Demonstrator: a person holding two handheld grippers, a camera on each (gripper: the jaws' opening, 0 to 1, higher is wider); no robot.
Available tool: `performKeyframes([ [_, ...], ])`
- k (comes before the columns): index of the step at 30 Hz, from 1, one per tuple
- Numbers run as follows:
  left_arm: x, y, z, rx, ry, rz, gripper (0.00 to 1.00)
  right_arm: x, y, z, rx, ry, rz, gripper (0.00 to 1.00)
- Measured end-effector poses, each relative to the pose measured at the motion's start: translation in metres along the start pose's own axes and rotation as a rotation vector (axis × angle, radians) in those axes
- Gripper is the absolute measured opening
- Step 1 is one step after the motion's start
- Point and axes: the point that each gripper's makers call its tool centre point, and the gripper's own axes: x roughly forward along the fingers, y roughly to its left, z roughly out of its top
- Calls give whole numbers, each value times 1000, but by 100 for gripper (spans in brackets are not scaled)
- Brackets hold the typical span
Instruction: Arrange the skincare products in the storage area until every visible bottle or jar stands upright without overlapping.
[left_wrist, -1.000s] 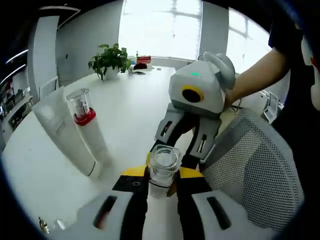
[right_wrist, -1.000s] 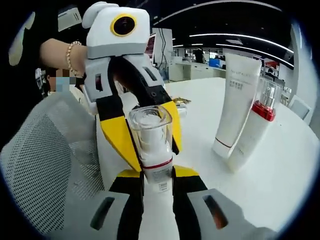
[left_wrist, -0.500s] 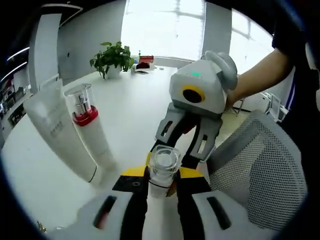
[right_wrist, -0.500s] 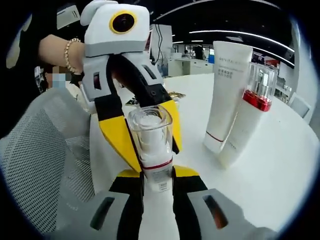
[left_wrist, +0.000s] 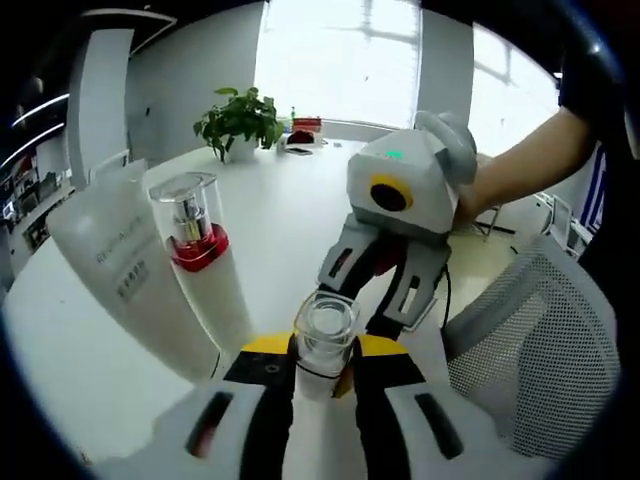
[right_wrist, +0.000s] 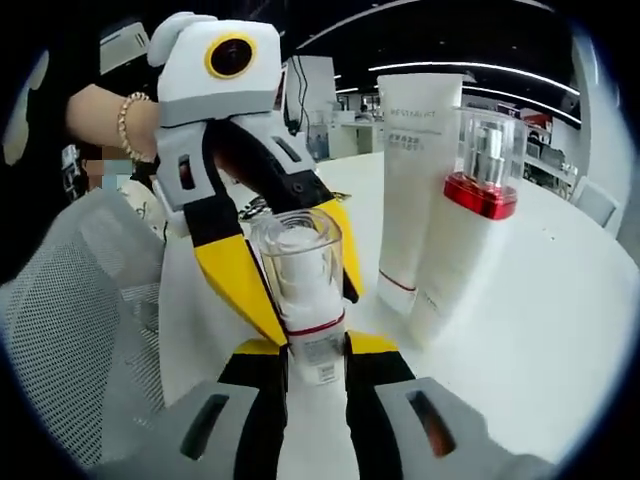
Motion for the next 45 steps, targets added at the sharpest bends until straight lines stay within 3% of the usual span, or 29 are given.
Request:
performKeyframes([
  [16, 10, 19, 9, -4, -28, 42, 18, 3, -28, 4, -17, -14, 6, 21],
  [29, 13, 29, 13, -8, -41, 67, 16, 3, -33, 5, -31, -8, 22, 21],
  [39, -3, 26, 10, -22, -44, 104, 19, 2, -35, 4, -22, 7, 26, 21],
  [45, -18, 24, -2, -63, -41, 127, 24, 5, -35, -3, -10, 43, 23, 21],
])
